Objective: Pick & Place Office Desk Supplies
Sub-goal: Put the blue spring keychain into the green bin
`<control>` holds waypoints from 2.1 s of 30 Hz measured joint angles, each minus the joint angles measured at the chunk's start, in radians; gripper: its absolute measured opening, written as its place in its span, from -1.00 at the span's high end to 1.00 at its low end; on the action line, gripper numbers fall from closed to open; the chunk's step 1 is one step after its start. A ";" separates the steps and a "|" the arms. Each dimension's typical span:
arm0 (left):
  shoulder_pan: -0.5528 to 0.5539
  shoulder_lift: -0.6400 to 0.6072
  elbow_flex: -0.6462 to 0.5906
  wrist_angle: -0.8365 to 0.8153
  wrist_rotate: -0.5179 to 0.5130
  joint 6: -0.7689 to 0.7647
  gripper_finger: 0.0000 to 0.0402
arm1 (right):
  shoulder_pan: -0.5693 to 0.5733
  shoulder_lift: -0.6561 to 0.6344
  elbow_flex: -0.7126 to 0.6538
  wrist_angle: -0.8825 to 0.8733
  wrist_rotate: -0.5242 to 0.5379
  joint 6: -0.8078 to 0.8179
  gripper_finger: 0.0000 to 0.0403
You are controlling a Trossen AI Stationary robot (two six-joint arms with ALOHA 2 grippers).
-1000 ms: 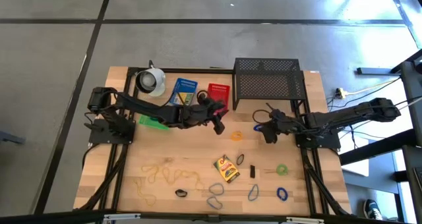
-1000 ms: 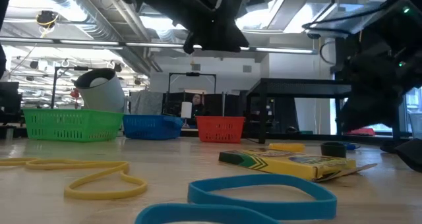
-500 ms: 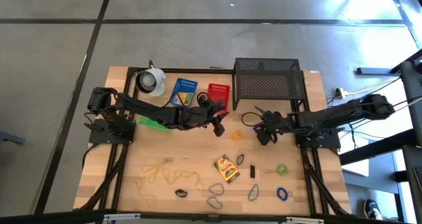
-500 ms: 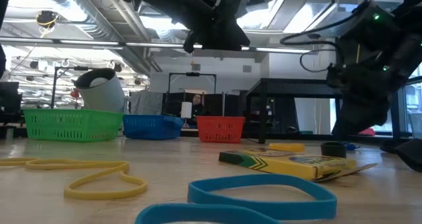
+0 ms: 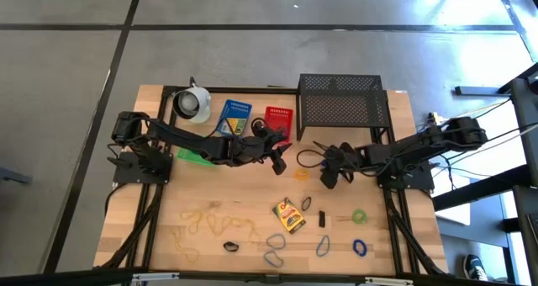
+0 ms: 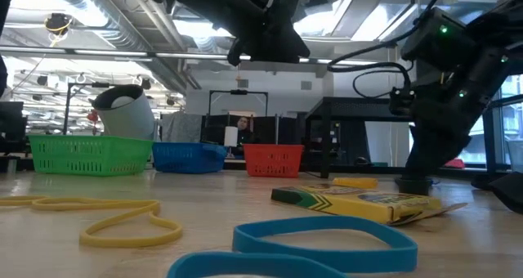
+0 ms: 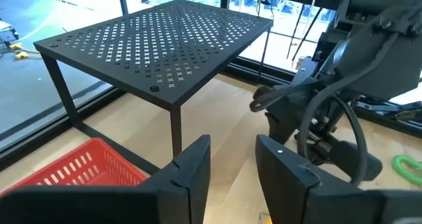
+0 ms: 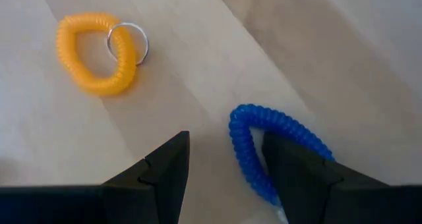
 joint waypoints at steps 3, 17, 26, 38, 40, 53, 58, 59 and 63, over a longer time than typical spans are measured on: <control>-0.004 0.000 0.000 0.000 0.000 0.001 0.44 | 0.000 0.021 -0.003 0.030 0.075 -0.053 0.00; -0.022 0.000 0.000 -0.001 0.003 0.002 0.46 | -0.003 0.023 -0.006 0.070 0.034 -0.037 0.09; -0.044 0.000 0.000 0.000 0.002 0.002 0.47 | 0.000 0.024 -0.007 0.069 0.072 -0.067 0.78; -0.101 0.001 0.000 0.000 0.002 0.030 0.47 | 0.001 0.027 0.036 0.090 0.024 -0.181 0.91; -0.117 0.001 0.000 0.000 0.002 0.067 0.46 | 0.003 0.026 0.069 0.098 -0.005 -0.208 0.94; -0.256 0.001 0.000 -0.002 -0.001 0.291 0.28 | 0.160 0.024 0.269 0.106 -0.026 -0.371 0.95; -0.303 0.001 0.000 -0.022 -0.001 0.334 0.16 | 0.204 0.024 0.316 0.129 -0.095 -0.411 0.94; -0.310 0.001 0.000 -0.030 -0.001 0.335 0.14 | 0.212 0.024 0.320 0.150 -0.116 -0.421 0.93; -0.332 0.001 0.000 -0.056 -0.001 0.335 0.09 | 0.241 0.024 0.334 0.225 -0.184 -0.470 0.90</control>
